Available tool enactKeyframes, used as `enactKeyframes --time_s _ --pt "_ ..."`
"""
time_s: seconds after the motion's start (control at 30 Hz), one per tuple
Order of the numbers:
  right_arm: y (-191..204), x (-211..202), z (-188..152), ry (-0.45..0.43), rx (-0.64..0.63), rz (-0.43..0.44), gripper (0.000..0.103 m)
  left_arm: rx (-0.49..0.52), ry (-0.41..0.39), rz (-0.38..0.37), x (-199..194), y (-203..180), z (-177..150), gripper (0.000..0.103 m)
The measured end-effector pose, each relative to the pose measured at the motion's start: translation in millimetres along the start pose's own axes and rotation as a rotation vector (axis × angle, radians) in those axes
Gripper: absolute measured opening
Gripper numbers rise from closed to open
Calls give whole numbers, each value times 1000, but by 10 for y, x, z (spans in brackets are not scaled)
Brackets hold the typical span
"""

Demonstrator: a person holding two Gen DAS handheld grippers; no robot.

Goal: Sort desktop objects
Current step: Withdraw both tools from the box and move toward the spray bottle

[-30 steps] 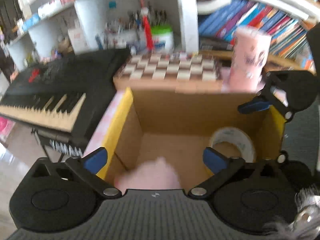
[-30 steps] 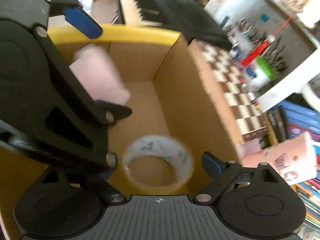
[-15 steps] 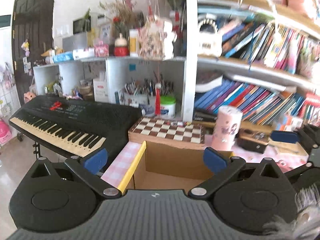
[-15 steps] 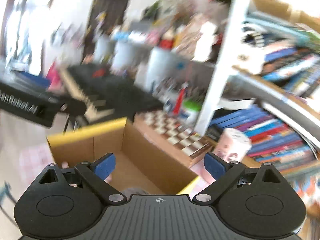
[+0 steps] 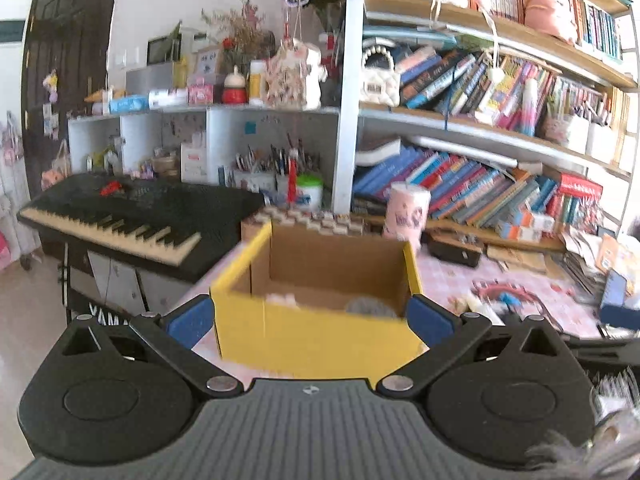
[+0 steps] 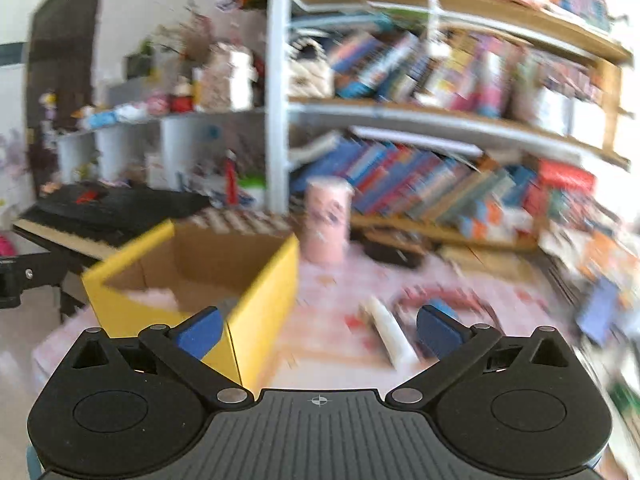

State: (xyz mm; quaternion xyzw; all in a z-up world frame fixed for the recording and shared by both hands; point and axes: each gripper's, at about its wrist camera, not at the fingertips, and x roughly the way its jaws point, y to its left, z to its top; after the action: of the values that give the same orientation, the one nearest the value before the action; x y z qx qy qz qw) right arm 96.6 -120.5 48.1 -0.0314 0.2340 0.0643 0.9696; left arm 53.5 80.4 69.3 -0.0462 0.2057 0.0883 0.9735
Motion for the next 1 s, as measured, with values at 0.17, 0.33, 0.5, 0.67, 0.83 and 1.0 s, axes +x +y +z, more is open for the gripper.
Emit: enactKeyframes --time_s 0.17,0.33,0.5,0.67,0.83,1.0 --pt "30 -327 -357 68 26 -78 103 64 48 28 -180 -146 -408 103" --pt "-27 -448 -476 105 76 -144 103 125 120 -37 -262 -256 -618 103" --pt "-148 -488 -618 177 136 -176 103 144 133 -68 -256 -325 -669 103" --pt "-259 -554 -701 195 151 -238 103 179 172 -115 -165 -484 -713 103" --pt "-392 -575 -770 217 190 -223 103 205 193 -157 -99 -654 -747 103" --pt "-487 -569 -798 230 217 -187 103 219 225 -183 -32 -786 -778 103"
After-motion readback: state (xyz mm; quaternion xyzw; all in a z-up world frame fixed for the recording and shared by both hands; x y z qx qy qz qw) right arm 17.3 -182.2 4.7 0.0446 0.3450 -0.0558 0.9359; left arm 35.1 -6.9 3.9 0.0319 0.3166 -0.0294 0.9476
